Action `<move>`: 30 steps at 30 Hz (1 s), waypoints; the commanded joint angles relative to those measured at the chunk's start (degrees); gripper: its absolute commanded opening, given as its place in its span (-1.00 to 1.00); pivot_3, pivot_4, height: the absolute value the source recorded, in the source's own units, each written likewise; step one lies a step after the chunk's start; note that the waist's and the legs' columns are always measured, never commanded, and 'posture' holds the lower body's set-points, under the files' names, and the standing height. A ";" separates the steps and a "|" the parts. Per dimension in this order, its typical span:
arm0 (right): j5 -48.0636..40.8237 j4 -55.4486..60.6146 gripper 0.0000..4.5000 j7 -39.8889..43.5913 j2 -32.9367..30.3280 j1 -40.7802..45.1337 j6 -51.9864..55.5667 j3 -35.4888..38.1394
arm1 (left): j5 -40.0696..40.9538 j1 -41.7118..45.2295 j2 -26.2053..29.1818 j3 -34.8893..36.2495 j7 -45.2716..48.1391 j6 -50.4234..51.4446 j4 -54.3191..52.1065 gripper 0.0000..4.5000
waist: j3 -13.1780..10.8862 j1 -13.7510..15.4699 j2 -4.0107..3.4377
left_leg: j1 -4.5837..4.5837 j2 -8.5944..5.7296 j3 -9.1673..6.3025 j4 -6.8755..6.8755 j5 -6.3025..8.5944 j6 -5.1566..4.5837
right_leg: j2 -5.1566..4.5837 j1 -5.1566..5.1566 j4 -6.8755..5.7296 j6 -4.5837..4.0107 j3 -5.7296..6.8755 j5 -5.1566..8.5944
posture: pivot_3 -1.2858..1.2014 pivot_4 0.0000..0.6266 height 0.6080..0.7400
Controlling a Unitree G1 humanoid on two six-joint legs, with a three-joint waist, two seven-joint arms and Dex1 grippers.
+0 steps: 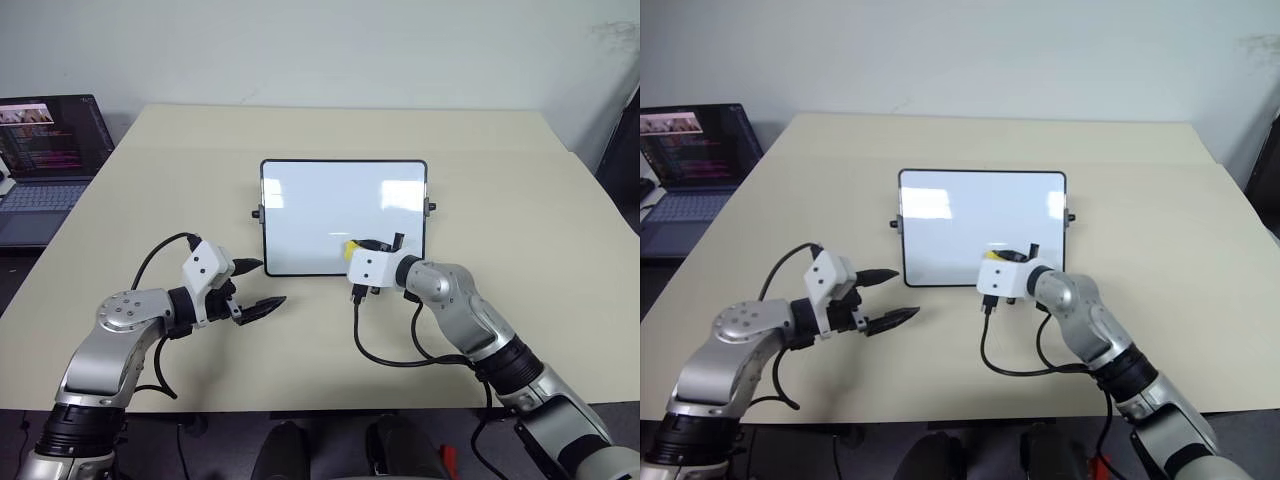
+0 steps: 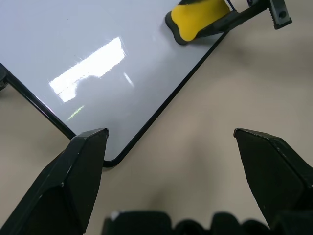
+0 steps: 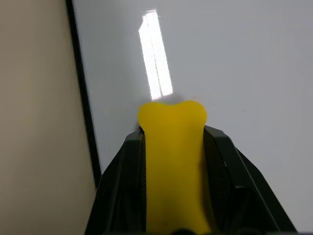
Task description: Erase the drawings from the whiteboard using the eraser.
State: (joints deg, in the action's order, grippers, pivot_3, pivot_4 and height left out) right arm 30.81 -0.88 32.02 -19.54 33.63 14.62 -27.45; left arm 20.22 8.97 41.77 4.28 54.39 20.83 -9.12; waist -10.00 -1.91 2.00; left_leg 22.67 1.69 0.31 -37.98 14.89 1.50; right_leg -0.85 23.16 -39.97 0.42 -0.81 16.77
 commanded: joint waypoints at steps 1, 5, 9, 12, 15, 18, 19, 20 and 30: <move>0.00 -1.67 -0.45 -3.95 1.30 3.47 -0.83 3.09 | 0.22 0.62 -0.05 0.13 -0.03 -0.67 -1.28 1.00 | 0.00 0.05 -0.01 | 0.01 0.00 0.00 0.00 0.00 0.00 | 0.00 0.01 0.00 0.00 0.00 0.00 | 0.03 -0.52 1.00; -0.08 -4.58 -0.45 -4.12 2.20 5.07 -1.95 2.01 | 0.13 0.75 -0.30 -0.08 -0.14 -0.67 -1.25 1.00 | 0.00 0.09 0.00 | 0.08 -0.02 0.00 0.02 0.01 0.01 | -0.03 0.03 0.03 0.00 0.01 0.00 | 0.03 -0.52 1.00; -0.40 -5.10 -0.45 2.13 0.51 3.03 -0.79 -0.64 | 0.10 0.69 -0.52 -0.10 -0.28 -0.55 -1.52 1.00 | 0.00 0.09 0.00 | 0.10 -0.02 0.00 0.06 0.02 0.01 | -0.04 0.03 0.09 -0.01 0.02 0.01 | 0.03 -0.52 1.00; -0.36 -4.07 -0.45 4.27 -0.35 1.66 -0.41 -1.14 | 0.18 0.44 -0.41 0.09 -0.32 -0.54 -1.64 1.00 | 0.01 0.09 0.02 | 0.06 -0.02 -0.03 0.05 0.02 0.01 | -0.04 0.00 0.07 -0.01 0.04 0.01 | 0.03 -0.52 1.00; -0.07 -5.03 -0.45 -0.37 0.97 3.73 -1.78 1.11 | 0.20 0.39 -0.42 0.13 -0.39 -0.52 -1.67 1.00 | 0.01 0.09 0.01 | 0.02 -0.02 -0.02 0.04 0.02 0.00 | -0.04 -0.01 0.02 -0.01 0.03 0.01 | 0.03 -0.52 1.00; -0.23 -6.47 -0.45 -5.23 2.44 6.62 -3.79 3.03 | 0.22 0.62 -0.53 -0.06 -0.36 -0.49 -1.63 1.00 | 0.00 0.06 0.00 | -0.01 -0.01 -0.01 0.01 -0.03 -0.04 | -0.02 0.00 0.00 -0.05 0.01 -0.05 | 0.03 -0.52 1.00; -0.59 -6.65 -0.45 -5.88 2.79 7.04 -4.17 3.32 | 0.22 0.71 -0.55 -0.13 -0.33 -0.50 -1.61 1.00 | 0.00 0.08 0.00 | -0.01 -0.01 -0.01 0.01 -0.05 -0.04 | -0.01 0.00 0.00 -0.06 0.01 -0.06 | 0.03 -0.52 1.00; -1.05 -6.66 -0.45 -6.25 3.19 7.22 -4.28 3.58 | 0.23 0.84 -0.57 -0.18 -0.32 -0.49 -1.58 1.00 | 0.00 0.09 0.00 | 0.00 -0.01 -0.01 0.01 -0.05 -0.03 | -0.01 0.00 0.00 -0.06 0.01 -0.06 | 0.03 -0.52 1.00; -9.10 4.22 -0.45 -2.28 4.43 -0.58 1.18 8.95 | 0.85 1.71 -1.17 -0.33 -0.76 -0.02 -2.98 1.00 | -0.01 0.17 -0.01 | 0.23 0.00 -0.06 0.12 0.00 0.01 | -0.06 0.06 0.23 -0.07 0.09 -0.01 | 0.03 -0.52 1.00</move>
State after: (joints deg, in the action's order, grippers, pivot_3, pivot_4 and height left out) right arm 24.24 -1.94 29.37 -15.40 33.18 14.63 -21.49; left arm 20.25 9.85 40.76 3.64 53.90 21.01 -9.22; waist -10.00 -1.74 2.00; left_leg 22.91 1.68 0.26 -37.87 14.89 1.51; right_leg -0.92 23.23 -39.74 0.36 -0.72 16.76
